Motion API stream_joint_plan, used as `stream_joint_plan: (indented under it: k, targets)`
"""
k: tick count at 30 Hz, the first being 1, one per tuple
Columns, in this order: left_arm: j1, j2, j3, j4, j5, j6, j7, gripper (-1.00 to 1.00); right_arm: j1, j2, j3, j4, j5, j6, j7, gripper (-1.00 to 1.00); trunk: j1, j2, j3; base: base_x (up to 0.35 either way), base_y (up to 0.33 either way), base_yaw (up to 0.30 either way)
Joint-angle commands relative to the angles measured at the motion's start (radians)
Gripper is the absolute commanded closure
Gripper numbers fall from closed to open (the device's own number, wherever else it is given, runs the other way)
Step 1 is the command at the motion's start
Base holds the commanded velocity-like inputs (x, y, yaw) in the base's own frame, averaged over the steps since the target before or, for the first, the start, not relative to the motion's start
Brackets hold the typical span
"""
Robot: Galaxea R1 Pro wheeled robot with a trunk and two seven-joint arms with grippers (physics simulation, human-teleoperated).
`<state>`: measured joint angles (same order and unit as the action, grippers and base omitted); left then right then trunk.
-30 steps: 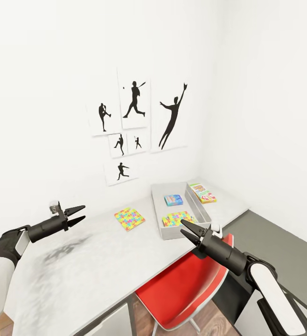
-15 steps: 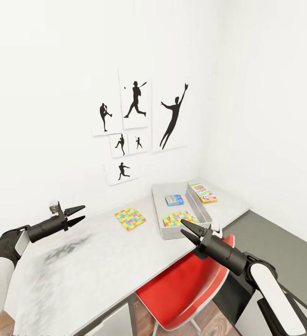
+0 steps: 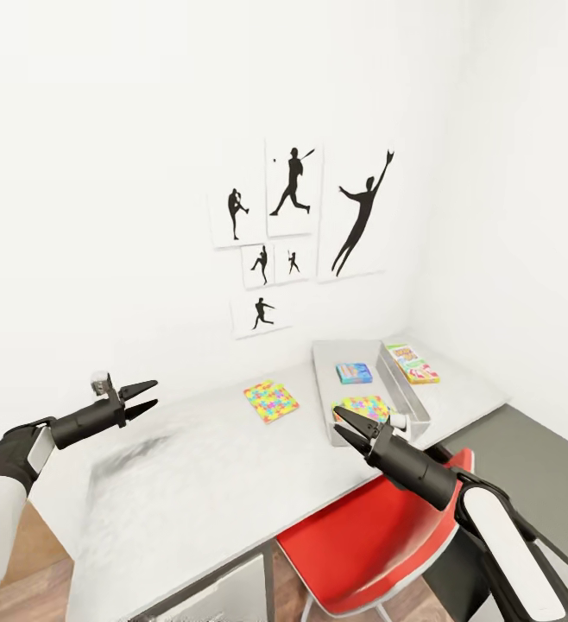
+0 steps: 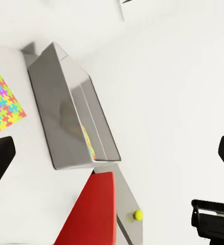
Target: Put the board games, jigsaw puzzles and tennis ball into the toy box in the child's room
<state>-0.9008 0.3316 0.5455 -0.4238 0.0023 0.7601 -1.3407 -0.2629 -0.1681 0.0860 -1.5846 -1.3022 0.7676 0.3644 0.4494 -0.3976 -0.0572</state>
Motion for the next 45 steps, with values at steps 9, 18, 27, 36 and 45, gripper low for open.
stream_joint_plan:
  k: [9, 18, 27, 36, 45]
  targets:
    - [-0.001, 0.000, 0.003, 0.000, -0.001, 0.010, -0.003, -1.00, -0.001, -0.001, 0.000, 0.000, 0.000, 0.001, 0.002, -1.00, 0.001, -0.002, -0.006, 0.000, 0.000, 0.163]
    - [-0.001, 0.000, 0.004, 0.000, -0.001, 0.011, -0.003, -1.00, -0.001, -0.001, 0.000, 0.000, 0.000, 0.001, 0.002, -1.00, 0.001, -0.002, -0.007, -0.018, 0.022, 0.014]
    - [-0.001, 0.000, 0.004, 0.000, -0.001, 0.010, -0.003, -1.00, -0.001, -0.001, 0.000, 0.000, 0.000, 0.001, 0.003, -1.00, 0.001, -0.002, -0.007, -0.030, 0.057, 0.001]
    - [-0.001, 0.000, 0.004, 0.000, -0.001, 0.010, -0.003, -1.00, -0.001, -0.001, 0.001, 0.000, 0.000, -0.002, 0.005, -1.00, 0.001, -0.002, -0.007, -0.002, 0.004, 0.000]
    - [-0.001, 0.000, 0.004, 0.000, -0.001, 0.010, -0.003, -1.00, -0.001, -0.001, 0.001, 0.001, 0.000, -0.004, 0.004, -1.00, 0.001, -0.002, -0.007, 0.000, 0.000, 0.000]
